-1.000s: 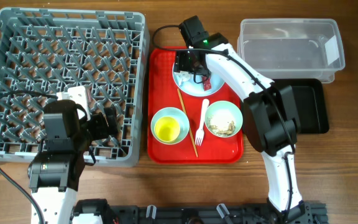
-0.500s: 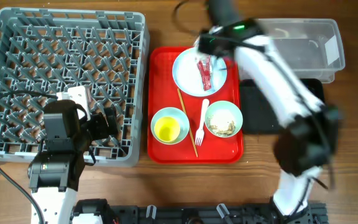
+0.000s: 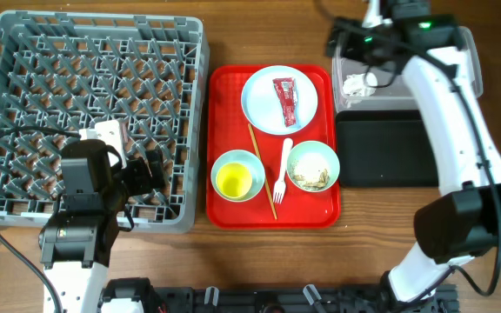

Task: Sort waste into correct bins and load items into the dishwasher rack
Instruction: 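Pick the white napkin off the plate with the right gripper into the bin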

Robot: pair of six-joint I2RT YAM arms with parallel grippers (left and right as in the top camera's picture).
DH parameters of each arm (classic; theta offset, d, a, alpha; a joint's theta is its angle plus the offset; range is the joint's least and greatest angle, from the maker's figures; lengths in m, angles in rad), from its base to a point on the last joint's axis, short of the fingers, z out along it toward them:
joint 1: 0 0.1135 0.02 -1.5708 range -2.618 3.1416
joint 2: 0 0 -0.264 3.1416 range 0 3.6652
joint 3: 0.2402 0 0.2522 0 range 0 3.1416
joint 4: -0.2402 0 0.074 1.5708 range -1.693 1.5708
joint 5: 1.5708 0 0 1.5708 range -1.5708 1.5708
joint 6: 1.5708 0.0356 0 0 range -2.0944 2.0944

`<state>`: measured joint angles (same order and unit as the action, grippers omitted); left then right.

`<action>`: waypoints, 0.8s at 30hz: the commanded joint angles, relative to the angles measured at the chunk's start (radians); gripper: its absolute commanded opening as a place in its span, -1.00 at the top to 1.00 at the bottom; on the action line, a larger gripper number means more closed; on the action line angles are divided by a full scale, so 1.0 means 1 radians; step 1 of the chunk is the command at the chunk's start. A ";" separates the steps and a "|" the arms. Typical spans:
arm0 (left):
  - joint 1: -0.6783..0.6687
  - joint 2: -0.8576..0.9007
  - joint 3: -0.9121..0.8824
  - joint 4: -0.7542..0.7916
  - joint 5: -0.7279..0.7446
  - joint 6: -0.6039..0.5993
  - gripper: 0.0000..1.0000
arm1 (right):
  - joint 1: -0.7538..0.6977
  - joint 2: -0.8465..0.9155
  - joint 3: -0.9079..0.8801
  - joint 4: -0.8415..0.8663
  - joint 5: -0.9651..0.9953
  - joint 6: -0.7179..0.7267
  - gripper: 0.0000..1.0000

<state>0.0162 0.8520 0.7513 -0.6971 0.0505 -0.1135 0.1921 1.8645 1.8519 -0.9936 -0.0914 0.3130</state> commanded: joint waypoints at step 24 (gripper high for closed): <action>0.008 -0.001 0.018 -0.018 0.012 -0.006 -1.00 | 0.207 0.211 -0.144 0.058 0.155 0.168 0.92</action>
<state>0.0162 0.8520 0.7513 -0.7155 0.0505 -0.1135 0.4393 2.2032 1.6829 -0.9287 0.0463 0.4751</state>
